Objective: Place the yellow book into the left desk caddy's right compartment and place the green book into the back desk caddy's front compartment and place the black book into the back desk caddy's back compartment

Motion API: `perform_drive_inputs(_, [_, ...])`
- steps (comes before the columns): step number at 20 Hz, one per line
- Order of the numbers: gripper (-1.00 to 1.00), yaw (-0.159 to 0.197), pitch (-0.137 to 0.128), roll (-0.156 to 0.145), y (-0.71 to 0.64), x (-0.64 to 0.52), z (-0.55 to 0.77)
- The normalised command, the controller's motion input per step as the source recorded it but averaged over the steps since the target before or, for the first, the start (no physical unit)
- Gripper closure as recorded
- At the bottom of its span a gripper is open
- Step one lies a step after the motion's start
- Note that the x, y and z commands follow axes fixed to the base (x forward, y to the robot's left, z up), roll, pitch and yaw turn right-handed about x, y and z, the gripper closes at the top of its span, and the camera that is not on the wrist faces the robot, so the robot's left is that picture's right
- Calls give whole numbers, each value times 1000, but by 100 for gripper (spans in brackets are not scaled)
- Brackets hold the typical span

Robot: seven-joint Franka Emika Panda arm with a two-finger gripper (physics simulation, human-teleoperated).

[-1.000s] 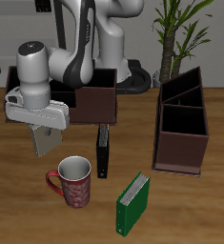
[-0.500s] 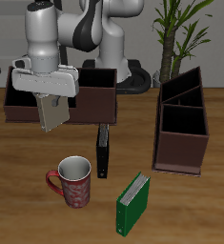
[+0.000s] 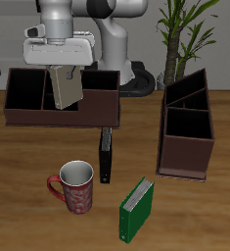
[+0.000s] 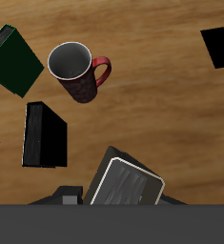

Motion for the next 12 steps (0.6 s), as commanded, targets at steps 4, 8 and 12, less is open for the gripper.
perform_drive_inputs(4, [100,28,4,10,106,-220,354])
perform_drive_inputs(8, [100,11,22,-27,110,-210,224])
perform_drive_inputs(12, [100,37,18,-11,226,-128,129])
